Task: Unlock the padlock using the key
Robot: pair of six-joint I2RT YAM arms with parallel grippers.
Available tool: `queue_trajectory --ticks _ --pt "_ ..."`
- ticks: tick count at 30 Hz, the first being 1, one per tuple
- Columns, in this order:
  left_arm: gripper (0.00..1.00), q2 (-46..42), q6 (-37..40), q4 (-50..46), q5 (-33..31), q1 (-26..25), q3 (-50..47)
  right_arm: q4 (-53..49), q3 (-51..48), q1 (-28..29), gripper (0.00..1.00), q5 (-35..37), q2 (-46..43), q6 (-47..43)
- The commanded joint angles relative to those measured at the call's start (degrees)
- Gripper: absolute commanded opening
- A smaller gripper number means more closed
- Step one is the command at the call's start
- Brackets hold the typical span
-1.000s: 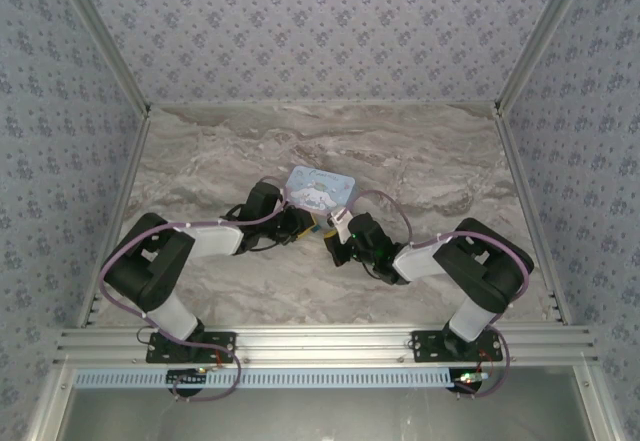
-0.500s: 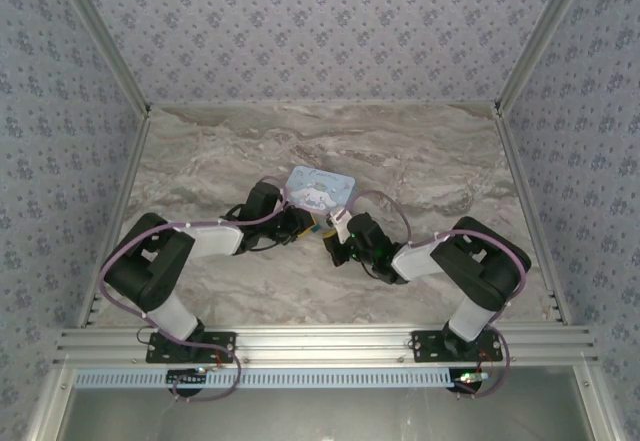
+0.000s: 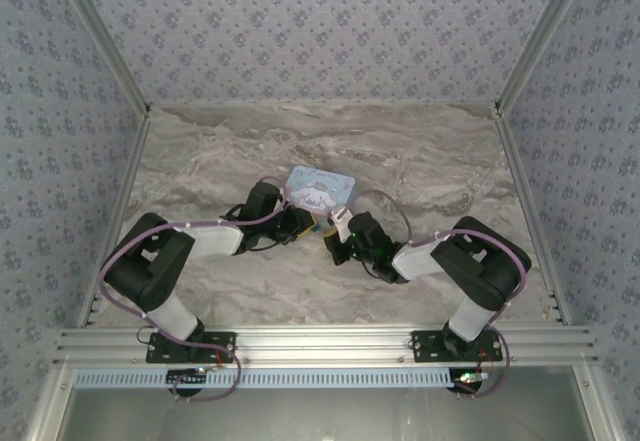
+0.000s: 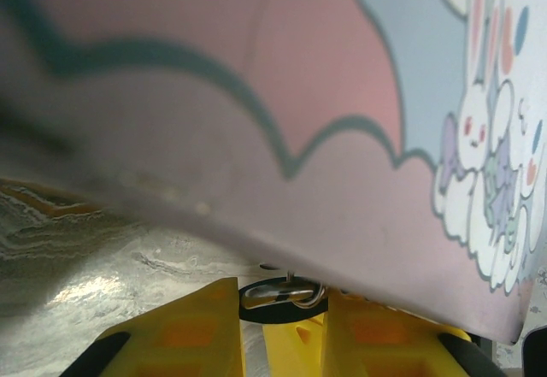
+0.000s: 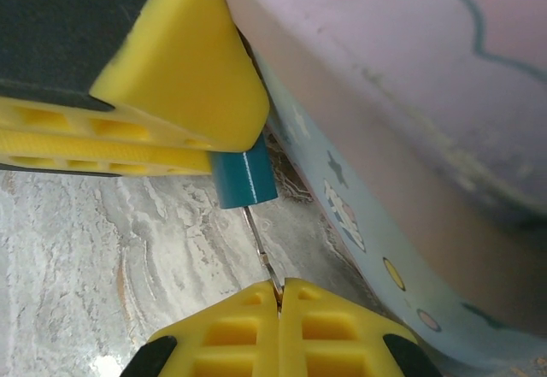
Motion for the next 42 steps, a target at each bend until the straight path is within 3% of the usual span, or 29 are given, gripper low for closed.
queue_trajectory --ticks 1,20,42 --pt "0.22 -0.8 -0.8 0.2 1.7 -0.5 0.7 2.5 0.5 -0.6 0.0 -0.4 -0.2 1.1" --pt "0.22 -0.6 -1.2 1.3 2.4 -0.8 0.5 3.2 2.7 -1.0 0.0 -3.2 0.8 0.8" --pt "0.22 -0.3 -0.8 1.6 3.4 -1.1 1.0 5.1 5.7 -3.8 0.0 -11.4 3.6 3.3"
